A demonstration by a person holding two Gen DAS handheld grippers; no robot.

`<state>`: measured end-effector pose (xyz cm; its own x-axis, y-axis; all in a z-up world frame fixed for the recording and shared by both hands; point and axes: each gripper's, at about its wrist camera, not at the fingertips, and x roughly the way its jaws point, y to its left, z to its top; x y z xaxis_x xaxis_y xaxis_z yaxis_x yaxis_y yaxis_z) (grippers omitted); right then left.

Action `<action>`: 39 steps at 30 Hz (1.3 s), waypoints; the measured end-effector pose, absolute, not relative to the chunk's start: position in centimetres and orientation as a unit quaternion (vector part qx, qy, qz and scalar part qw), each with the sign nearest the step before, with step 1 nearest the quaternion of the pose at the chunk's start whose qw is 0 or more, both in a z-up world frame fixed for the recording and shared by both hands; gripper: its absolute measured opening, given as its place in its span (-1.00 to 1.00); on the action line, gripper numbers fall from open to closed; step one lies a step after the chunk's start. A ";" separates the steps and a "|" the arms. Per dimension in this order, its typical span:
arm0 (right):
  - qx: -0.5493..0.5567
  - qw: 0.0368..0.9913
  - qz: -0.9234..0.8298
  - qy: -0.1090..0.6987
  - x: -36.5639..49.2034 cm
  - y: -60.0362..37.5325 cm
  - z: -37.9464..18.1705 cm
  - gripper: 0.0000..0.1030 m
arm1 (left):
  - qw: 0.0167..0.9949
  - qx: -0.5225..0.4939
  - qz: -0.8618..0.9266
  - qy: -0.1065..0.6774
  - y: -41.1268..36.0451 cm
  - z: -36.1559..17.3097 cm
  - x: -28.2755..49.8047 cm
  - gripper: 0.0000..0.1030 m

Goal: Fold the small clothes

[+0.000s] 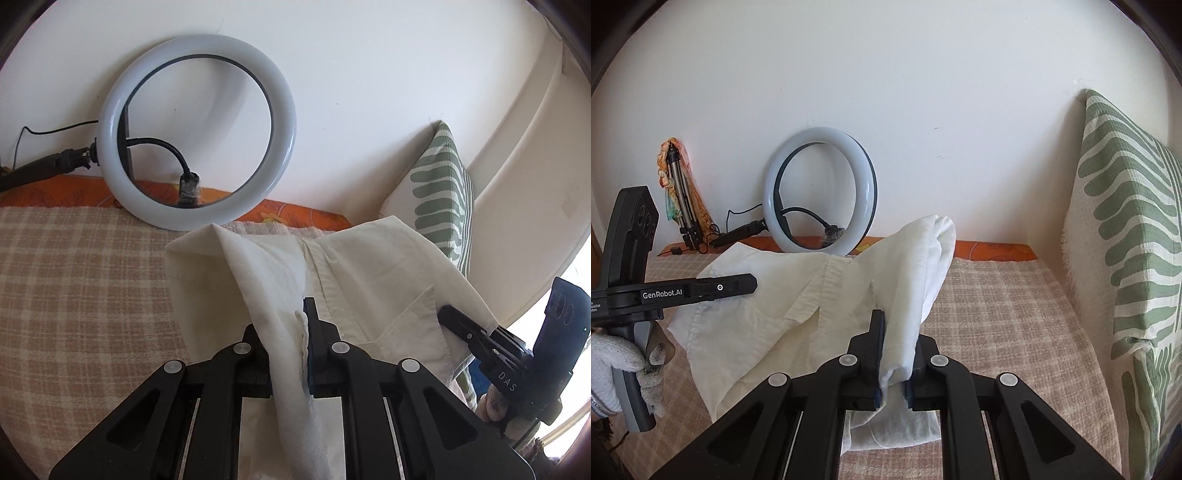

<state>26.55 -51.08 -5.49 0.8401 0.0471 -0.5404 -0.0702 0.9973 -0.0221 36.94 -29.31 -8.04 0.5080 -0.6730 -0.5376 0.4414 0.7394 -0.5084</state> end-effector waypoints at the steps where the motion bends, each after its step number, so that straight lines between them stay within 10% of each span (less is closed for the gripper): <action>1: -0.022 0.959 0.027 0.281 27.1 -51.5 -5.6 -0.87 | 0.854 -0.152 -0.325 0.376 -29.9 -8.3 37.4 -0.81; 9: -0.003 0.951 -0.001 0.310 31.5 -55.4 -8.5 -0.87 | 0.836 -0.119 -0.313 0.434 -34.2 -12.4 40.0 -0.80; 17: -0.039 0.913 -0.080 0.398 33.4 -57.3 -13.0 -0.45 | 0.829 -0.128 -0.255 0.481 -32.5 -14.8 39.2 -0.05; 24: -0.032 0.909 -0.108 0.400 32.9 -58.1 -12.9 -0.34 | 0.835 -0.120 -0.260 0.471 -31.1 -14.9 37.7 -0.01; 29: -0.020 0.923 -0.102 0.371 31.4 -57.3 -10.3 0.11 | 0.850 -0.093 -0.265 0.446 -30.1 -13.1 36.3 -0.01; 39: -0.018 0.937 -0.107 0.331 25.8 -53.6 -5.6 0.12 | 0.869 -0.073 -0.281 0.400 -28.1 -8.9 32.6 0.00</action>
